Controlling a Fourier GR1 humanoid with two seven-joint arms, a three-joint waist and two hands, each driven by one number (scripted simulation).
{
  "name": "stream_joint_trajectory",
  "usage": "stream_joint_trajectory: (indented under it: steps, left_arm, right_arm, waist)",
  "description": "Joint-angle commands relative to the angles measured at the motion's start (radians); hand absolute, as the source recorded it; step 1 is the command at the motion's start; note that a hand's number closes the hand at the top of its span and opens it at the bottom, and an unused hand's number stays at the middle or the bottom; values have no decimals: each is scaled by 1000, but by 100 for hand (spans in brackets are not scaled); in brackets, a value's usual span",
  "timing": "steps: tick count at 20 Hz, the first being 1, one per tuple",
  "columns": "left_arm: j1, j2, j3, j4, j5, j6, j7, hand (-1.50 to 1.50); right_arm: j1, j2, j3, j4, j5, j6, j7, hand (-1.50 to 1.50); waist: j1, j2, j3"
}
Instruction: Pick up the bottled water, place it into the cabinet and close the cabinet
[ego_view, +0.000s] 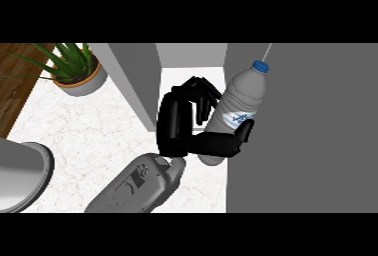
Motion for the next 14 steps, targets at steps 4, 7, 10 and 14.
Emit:
stream_joint_trajectory:
  steps: [4,7,10,14]
  left_arm:
    - [-180,0,34,200,38,87,6,150]
    - [-204,0,28,267,53,59,-14,150]
    - [-185,0,83,357,43,-26,-82,150]
    - [-221,0,69,423,37,0,-75,150]
  right_arm:
    - [6,27,3,-95,-86,-1,44,-150]
    - [-46,-29,-89,-38,-136,23,45,-150]
    - [-18,-1,-56,-92,-130,12,70,-150]
    - [-68,-51,-121,-62,-215,7,120,-150]
  waist:
    - [-15,2,0]
    - [-11,3,0]
    - [-8,6,-1]
    - [-1,6,0]
